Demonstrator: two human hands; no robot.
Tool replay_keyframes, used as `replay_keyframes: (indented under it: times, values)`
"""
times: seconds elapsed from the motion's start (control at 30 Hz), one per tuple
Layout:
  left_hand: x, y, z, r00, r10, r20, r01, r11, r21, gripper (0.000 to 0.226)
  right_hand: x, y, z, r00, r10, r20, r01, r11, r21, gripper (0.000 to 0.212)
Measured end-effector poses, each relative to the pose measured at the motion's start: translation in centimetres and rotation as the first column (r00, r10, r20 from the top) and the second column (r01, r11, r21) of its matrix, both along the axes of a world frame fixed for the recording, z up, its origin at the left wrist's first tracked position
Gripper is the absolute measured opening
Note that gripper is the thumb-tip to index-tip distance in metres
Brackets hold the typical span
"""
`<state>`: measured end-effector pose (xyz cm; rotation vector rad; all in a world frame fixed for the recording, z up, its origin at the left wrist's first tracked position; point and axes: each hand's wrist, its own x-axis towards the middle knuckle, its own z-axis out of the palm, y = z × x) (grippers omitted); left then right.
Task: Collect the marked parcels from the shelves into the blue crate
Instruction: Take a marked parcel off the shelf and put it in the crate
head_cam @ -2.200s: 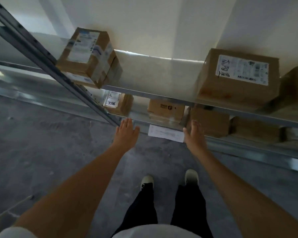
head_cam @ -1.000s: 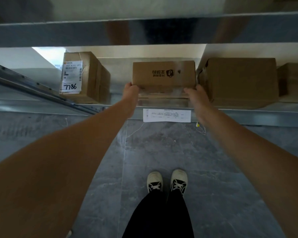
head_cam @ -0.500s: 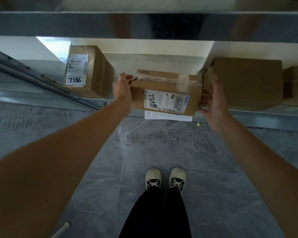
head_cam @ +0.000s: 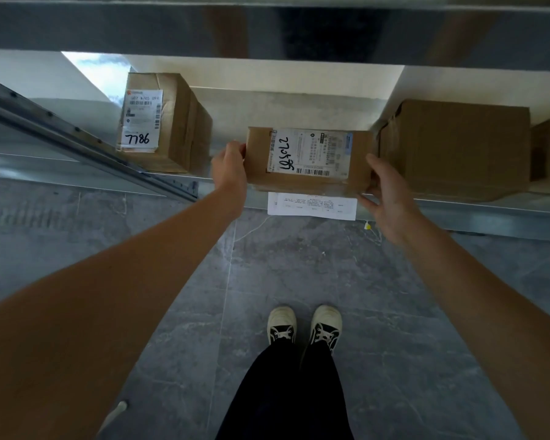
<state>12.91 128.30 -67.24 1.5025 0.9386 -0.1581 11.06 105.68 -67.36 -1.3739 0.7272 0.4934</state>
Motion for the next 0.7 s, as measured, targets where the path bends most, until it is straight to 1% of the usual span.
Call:
replay_keyframes:
  times: [0.07, 0.1, 0.2, 0.27, 0.33, 0.37, 0.43, 0.5, 0.53, 0.57, 0.6, 0.63, 0.67, 0.7]
  values:
    - [0.6, 0.2, -0.2, 1.0, -0.007, 0.009, 0.006, 0.998, 0.055, 0.023, 0.5, 0.6, -0.3, 0.998, 0.056, 0.011, -0.056, 0.998, -0.002, 0.017]
    - [1.1, 0.4, -0.3, 1.0, -0.015, 0.023, 0.013, 0.995, 0.098, 0.028, 0.9, 0.9, -0.4, 0.995, 0.097, 0.023, -0.097, 0.995, 0.002, 0.012]
    - [2.7, 1.4, -0.2, 0.997, -0.077, 0.016, 0.072, 0.978, 0.198, 0.032, 2.5, 1.9, -0.6, 0.979, 0.197, 0.055, -0.2, 0.979, 0.05, 0.013]
    - [3.6, 2.1, -0.3, 0.988, -0.151, -0.038, 0.156, 0.969, 0.194, 0.03, 3.6, 2.7, -0.7, 0.965, 0.251, 0.078, -0.254, 0.967, 0.034, 0.014]
    - [4.1, 2.6, -0.6, 0.969, -0.229, -0.089, 0.241, 0.959, 0.149, 0.033, 4.4, 3.3, -1.1, 0.954, 0.281, 0.102, -0.28, 0.96, -0.025, 0.021]
    - [4.2, 2.7, -0.8, 0.962, -0.257, -0.094, 0.267, 0.957, 0.114, 0.035, 4.7, 3.6, -1.4, 0.954, 0.279, 0.113, -0.276, 0.96, -0.044, 0.029]
    - [4.3, 2.8, -1.1, 0.955, -0.281, -0.096, 0.288, 0.955, 0.07, 0.043, 5.2, 4.0, -1.9, 0.957, 0.267, 0.111, -0.261, 0.963, -0.063, 0.043]
    - [4.0, 2.4, -1.4, 0.95, -0.299, -0.095, 0.306, 0.949, 0.071, 0.047, 5.4, 4.0, -2.2, 0.955, 0.278, 0.103, -0.27, 0.959, -0.088, 0.049]
    - [3.8, 2.0, -1.5, 0.95, -0.3, -0.086, 0.308, 0.945, 0.112, 0.048, 5.4, 4.0, -2.4, 0.952, 0.286, 0.109, -0.274, 0.955, -0.114, 0.051]
    - [3.5, 1.5, -1.4, 0.954, -0.292, -0.073, 0.301, 0.93, 0.211, 0.049, 5.3, 3.8, -2.3, 0.952, 0.28, 0.123, -0.259, 0.952, -0.166, 0.055]
    - [3.3, 0.9, -1.2, 0.958, -0.281, -0.05, 0.28, 0.893, 0.353, 0.052, 5.1, 3.6, -2.0, 0.957, 0.249, 0.146, -0.208, 0.946, -0.249, 0.058]
    - [3.0, 0.0, -0.8, 0.961, -0.275, -0.003, 0.242, 0.841, 0.483, 0.053, 4.8, 3.1, -1.4, 0.961, 0.196, 0.193, -0.119, 0.929, -0.351, 0.059]
    - [2.6, -1.2, -0.3, 0.959, -0.275, 0.065, 0.191, 0.799, 0.571, 0.051, 4.2, 2.3, -0.6, 0.952, 0.14, 0.27, -0.006, 0.895, -0.445, 0.055]
    - [2.3, -2.6, 0.3, 0.952, -0.279, 0.129, 0.149, 0.786, 0.6, 0.049, 3.4, 1.3, 0.2, 0.927, 0.104, 0.361, 0.103, 0.853, -0.512, 0.048]
